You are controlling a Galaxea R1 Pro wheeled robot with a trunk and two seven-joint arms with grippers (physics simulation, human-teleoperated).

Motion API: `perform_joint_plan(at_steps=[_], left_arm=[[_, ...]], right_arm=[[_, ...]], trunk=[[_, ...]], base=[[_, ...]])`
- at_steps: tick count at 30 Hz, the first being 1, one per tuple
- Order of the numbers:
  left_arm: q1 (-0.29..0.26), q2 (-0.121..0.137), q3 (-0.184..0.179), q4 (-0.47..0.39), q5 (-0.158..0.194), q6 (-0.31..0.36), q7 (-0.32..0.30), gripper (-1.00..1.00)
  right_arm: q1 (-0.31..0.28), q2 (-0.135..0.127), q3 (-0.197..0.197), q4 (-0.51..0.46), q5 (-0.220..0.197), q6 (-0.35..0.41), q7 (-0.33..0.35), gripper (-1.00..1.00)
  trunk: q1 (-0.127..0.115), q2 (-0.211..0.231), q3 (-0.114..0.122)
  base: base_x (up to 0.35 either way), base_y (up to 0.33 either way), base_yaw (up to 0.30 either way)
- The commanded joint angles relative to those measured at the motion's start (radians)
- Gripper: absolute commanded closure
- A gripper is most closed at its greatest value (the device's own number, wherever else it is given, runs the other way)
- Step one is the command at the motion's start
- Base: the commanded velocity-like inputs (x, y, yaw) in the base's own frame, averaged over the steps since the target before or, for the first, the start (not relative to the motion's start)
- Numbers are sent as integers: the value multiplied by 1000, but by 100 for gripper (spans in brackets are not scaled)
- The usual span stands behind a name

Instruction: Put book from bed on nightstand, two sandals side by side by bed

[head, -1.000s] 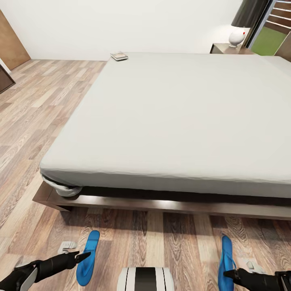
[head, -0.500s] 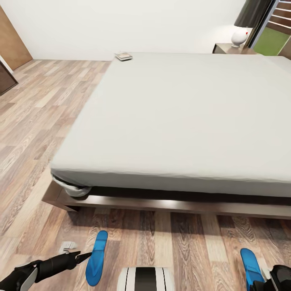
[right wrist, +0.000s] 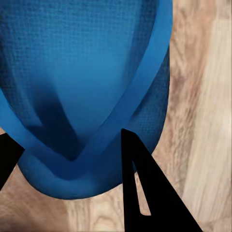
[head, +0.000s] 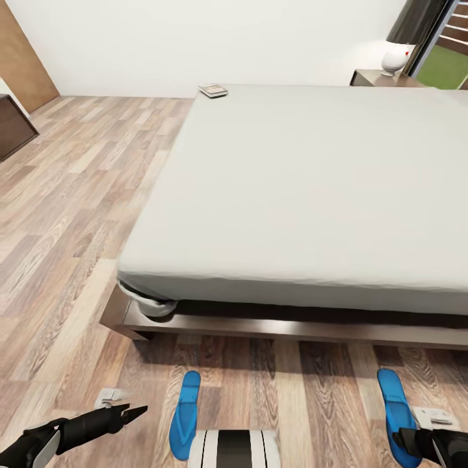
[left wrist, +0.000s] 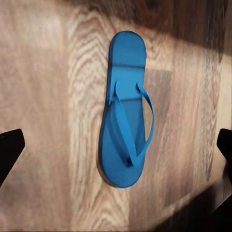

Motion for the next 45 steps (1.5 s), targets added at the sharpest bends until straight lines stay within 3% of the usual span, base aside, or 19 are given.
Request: perform_joint_plan(at_steps=[1, 5, 13, 45], left_arm=[[0, 0, 3, 0, 3, 10, -4, -100], [0, 0, 3, 0, 3, 10, -4, -100], [0, 0, 3, 0, 3, 11, -4, -100], [0, 0, 3, 0, 3, 11, -4, -100]], right_arm=[[0, 1, -4, -2, 11, -4, 10, 100], [0, 1, -4, 2, 10, -15, 11, 100], [0, -1, -3, 96, 10, -18, 11, 100], [0, 0, -3, 102, 10, -19, 11, 100]], trunk=[[0, 0, -1], [0, 0, -1], [0, 0, -1], [0, 0, -1]], base=[[0, 291, 0], [0, 291, 0], [0, 292, 0], [2, 312, 0]])
